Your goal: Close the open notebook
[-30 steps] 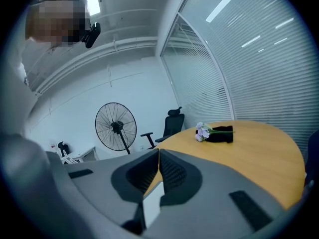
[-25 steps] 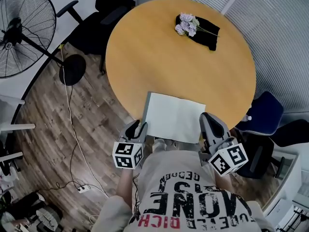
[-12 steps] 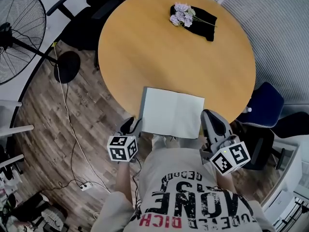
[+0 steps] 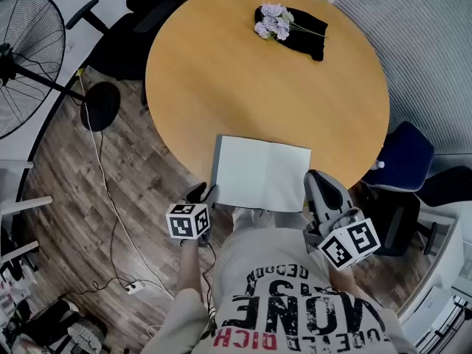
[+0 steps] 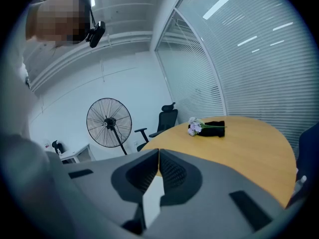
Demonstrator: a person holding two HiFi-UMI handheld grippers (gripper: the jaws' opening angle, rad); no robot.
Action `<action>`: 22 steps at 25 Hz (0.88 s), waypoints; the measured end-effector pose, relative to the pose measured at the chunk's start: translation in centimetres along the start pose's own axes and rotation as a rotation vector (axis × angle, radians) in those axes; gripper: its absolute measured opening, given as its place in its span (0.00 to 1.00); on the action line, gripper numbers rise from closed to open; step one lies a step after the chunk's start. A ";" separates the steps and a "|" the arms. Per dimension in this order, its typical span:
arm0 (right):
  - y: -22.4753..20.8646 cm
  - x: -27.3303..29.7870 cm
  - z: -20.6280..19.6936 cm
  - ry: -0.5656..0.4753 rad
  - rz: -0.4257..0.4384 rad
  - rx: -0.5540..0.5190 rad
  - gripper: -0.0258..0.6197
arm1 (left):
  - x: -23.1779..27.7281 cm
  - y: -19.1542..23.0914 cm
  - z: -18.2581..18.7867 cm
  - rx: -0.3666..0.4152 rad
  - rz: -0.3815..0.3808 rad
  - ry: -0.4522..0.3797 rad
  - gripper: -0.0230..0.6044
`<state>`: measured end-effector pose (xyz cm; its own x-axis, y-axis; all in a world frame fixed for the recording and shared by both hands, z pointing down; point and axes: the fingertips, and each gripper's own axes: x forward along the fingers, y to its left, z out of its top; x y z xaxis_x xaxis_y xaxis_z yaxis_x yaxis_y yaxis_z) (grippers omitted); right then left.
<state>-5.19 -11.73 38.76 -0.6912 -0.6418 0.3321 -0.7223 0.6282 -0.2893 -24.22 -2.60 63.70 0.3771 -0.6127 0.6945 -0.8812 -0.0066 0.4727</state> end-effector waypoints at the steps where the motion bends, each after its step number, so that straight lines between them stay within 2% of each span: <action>1: 0.0 0.0 0.0 0.001 -0.001 0.001 0.06 | 0.1 0.2 -0.1 -0.011 -0.001 -0.002 0.27; 4: -0.1 -0.1 0.0 0.000 -0.002 0.003 0.06 | 0.0 0.2 -0.3 -0.054 -0.007 -0.006 0.26; 12: 0.1 -0.2 -0.1 0.002 0.007 0.004 0.06 | 0.2 0.0 -1.8 -0.088 -0.030 0.034 0.26; 18: 0.5 -0.2 -0.2 0.001 0.014 0.004 0.06 | 0.0 -0.5 -1.9 -0.192 -0.146 0.048 0.26; 22: 0.3 -0.6 -0.1 -0.005 0.007 0.004 0.06 | 0.1 -0.5 -2.2 -0.206 -0.151 0.048 0.26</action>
<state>-4.98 -11.15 38.62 -0.6963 -0.6396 0.3257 -0.7175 0.6309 -0.2952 -23.09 -0.96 64.73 0.5176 -0.5789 0.6300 -0.7388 0.0690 0.6704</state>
